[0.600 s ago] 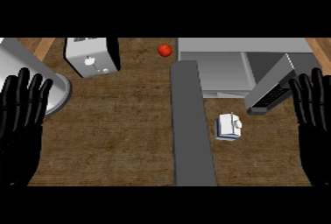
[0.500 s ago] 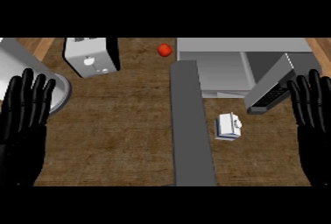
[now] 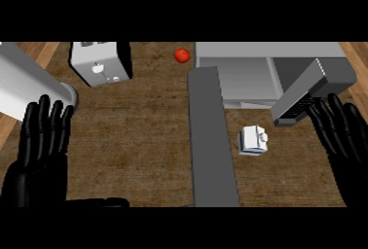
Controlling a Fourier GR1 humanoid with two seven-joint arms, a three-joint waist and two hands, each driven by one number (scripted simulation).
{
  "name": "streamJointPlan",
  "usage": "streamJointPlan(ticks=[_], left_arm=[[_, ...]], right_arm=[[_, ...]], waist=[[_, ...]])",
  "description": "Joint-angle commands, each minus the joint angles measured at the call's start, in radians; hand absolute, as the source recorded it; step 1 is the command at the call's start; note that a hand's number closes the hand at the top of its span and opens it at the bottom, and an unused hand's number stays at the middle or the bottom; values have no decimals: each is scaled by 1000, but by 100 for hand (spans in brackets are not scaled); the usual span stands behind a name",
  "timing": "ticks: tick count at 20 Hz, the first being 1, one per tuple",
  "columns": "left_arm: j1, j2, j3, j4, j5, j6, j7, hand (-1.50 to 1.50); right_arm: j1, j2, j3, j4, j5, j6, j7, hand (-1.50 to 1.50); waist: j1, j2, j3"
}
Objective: Pick up the milk, place it into the microwave and close the microwave
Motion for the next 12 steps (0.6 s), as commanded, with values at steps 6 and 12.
streamJointPlan(ticks=[6, 12], left_arm=[[364, -2, -96, -212, 52, -43, -72, -150], [460, 22, -52, -156, 109, -112, -240, -150]], right_arm=[[148, 6, 21, -37, 54, 64, -68, -150], [203, 2, 6, -63, 92, 92, -113, -150]], waist=[[7, -1, 0], [5, -1, 0]])
